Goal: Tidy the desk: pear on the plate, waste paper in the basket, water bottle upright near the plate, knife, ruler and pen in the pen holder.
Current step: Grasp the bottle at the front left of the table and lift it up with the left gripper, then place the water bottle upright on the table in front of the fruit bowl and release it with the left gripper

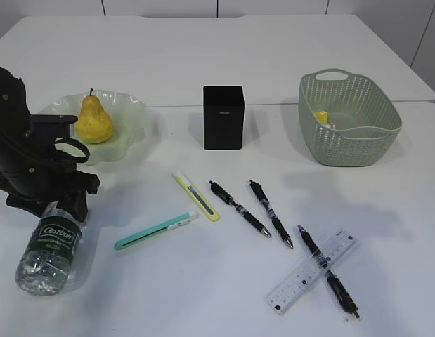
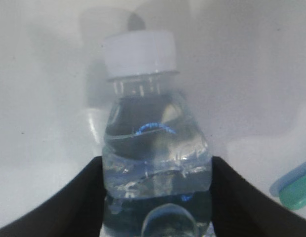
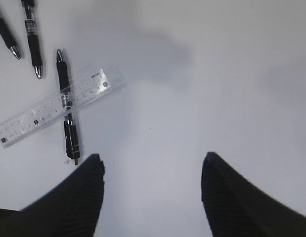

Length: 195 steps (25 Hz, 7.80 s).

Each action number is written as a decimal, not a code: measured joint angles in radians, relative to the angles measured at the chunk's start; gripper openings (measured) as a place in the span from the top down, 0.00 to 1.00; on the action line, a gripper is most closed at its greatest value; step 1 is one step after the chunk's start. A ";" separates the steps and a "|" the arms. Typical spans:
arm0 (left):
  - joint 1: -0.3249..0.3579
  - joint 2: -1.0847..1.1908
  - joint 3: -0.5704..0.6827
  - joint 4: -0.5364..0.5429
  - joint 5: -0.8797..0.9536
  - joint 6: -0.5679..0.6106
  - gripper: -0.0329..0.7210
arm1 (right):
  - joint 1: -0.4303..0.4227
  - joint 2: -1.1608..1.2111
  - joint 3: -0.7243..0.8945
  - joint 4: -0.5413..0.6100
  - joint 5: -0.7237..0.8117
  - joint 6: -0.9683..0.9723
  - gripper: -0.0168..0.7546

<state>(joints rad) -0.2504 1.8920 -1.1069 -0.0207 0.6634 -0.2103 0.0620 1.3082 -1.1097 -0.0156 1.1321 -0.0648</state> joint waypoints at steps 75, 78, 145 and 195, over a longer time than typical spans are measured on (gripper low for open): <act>0.000 -0.582 0.577 0.113 -0.709 0.000 0.50 | 0.000 0.000 0.005 -0.002 0.027 -0.002 0.37; 0.000 -0.609 0.621 0.114 -0.807 0.000 0.50 | 0.000 0.000 0.005 -0.002 0.035 -0.002 0.37; 0.092 0.078 0.498 0.278 -1.784 0.050 0.50 | 0.000 0.000 0.005 -0.054 0.046 0.076 0.37; 0.112 0.146 0.443 0.363 -1.844 0.062 0.31 | 0.000 0.000 0.005 -0.083 0.039 0.076 0.37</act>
<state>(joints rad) -0.1381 2.0379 -0.6642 0.3420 -1.1806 -0.1481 0.0620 1.3082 -1.1045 -0.0988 1.1709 0.0110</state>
